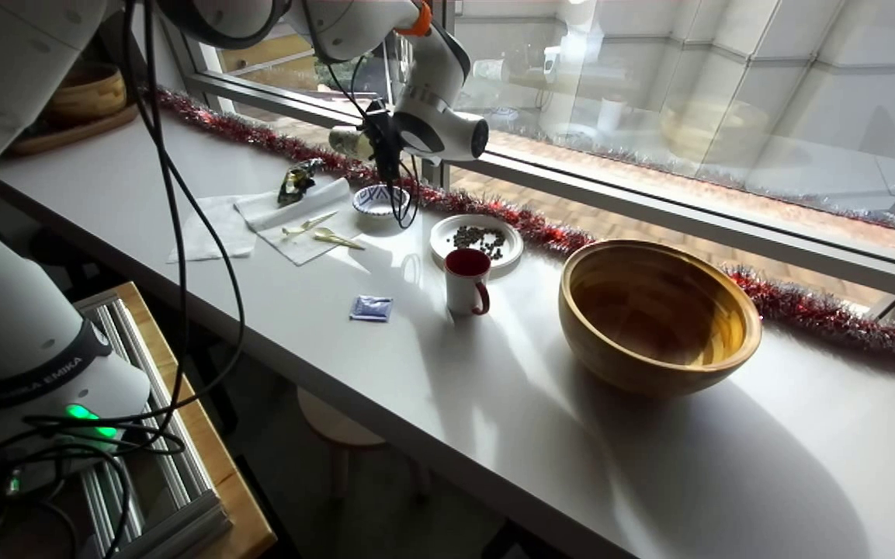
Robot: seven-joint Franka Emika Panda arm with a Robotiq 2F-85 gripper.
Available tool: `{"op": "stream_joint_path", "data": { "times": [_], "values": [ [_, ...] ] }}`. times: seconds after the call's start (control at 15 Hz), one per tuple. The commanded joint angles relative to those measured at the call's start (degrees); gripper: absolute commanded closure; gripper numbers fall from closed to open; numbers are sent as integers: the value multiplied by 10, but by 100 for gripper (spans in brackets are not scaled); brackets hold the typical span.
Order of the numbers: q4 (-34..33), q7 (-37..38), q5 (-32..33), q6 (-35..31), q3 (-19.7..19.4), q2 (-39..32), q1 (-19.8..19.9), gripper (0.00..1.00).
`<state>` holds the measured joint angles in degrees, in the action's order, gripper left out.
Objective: Pour the contents in the cup into the bowl
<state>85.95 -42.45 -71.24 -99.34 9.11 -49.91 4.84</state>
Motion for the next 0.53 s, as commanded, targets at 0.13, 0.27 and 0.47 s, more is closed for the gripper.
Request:
{"op": "stream_joint_path", "data": {
  "times": [0.13,0.27,0.47],
  "values": [
    [-37,0,-14,49,-8,-63,6,99],
    [-52,-5,-18,64,-7,-85,13,99],
    [-78,-5,-40,98,1,-112,29,99]
  ]
}}
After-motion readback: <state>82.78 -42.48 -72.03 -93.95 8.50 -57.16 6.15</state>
